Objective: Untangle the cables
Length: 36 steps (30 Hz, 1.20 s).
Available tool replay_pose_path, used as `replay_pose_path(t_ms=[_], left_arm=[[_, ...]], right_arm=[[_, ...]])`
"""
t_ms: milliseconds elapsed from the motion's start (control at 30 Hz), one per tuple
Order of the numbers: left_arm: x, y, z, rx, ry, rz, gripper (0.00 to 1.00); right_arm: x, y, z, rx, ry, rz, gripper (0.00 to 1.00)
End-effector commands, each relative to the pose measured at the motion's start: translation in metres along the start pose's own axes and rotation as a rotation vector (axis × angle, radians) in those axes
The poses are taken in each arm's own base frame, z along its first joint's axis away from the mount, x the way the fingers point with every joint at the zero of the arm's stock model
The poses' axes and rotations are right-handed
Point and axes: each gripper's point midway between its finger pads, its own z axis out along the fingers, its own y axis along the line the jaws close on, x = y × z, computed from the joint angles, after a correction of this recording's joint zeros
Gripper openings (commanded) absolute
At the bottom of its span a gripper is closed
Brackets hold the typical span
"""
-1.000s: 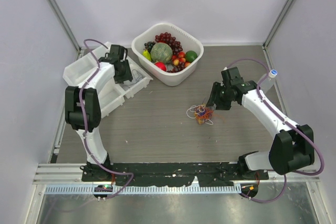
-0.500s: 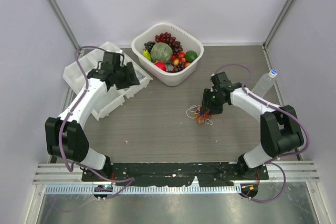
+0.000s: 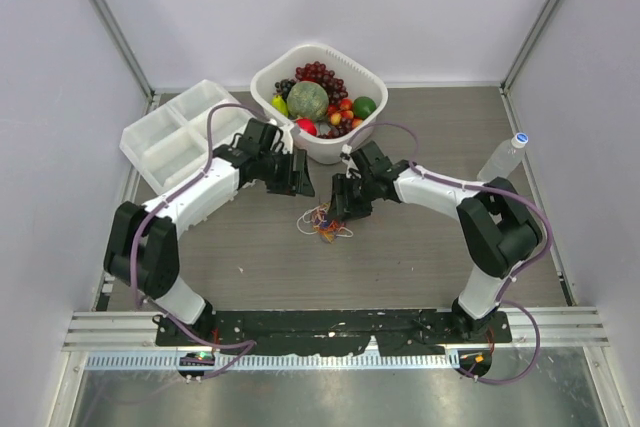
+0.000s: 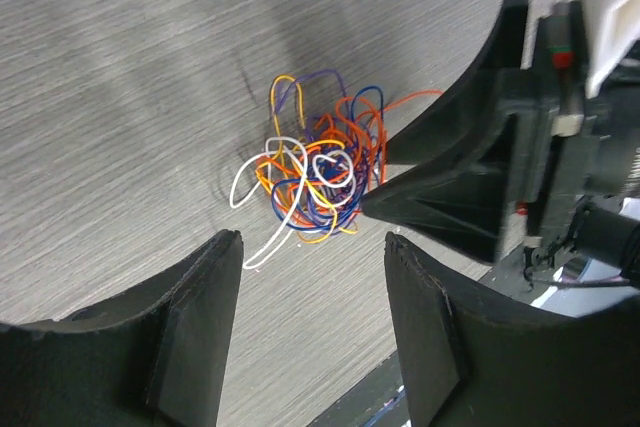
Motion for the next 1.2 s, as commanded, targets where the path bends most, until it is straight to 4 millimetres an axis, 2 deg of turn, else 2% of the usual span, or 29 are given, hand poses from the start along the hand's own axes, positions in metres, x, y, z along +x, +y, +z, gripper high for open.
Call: replay_pose_path(t_ms=[0, 233, 367, 533, 600, 700, 800, 1000, 1167], left_arm=[[0.017, 0.001, 0.016, 0.068, 0.075, 0.049, 0.62], [0.052, 0.008, 0.033, 0.067, 0.182, 0.098, 0.65], [0.063, 0.017, 0.045, 0.035, 0.228, 0.089, 0.52], [0.072, 0.021, 0.047, 0.031, 0.262, 0.086, 0.47], [0.076, 0.022, 0.046, 0.032, 0.276, 0.089, 0.38], [0.072, 0.017, 0.041, 0.036, 0.278, 0.1, 0.13], [0.059, -0.002, 0.027, 0.079, 0.223, 0.137, 0.01], [0.039, -0.037, -0.003, 0.174, 0.166, 0.16, 0.0], [0.018, -0.075, -0.031, 0.269, 0.116, 0.224, 0.0]], right_arm=[[-0.002, 0.011, -0.011, -0.068, -0.026, -0.014, 0.53], [-0.008, 0.014, -0.017, -0.073, -0.045, -0.053, 0.55], [-0.01, 0.011, -0.017, -0.055, -0.041, -0.062, 0.56], [-0.012, 0.009, -0.017, -0.03, -0.041, -0.06, 0.55], [-0.014, 0.008, -0.018, -0.021, -0.053, -0.065, 0.55], [-0.02, 0.012, -0.021, -0.025, -0.077, -0.084, 0.56], [-0.026, 0.023, -0.021, -0.037, -0.112, -0.145, 0.57], [-0.031, 0.044, -0.024, -0.028, -0.188, -0.253, 0.63], [-0.043, 0.047, -0.017, 0.006, -0.228, -0.274, 0.63]])
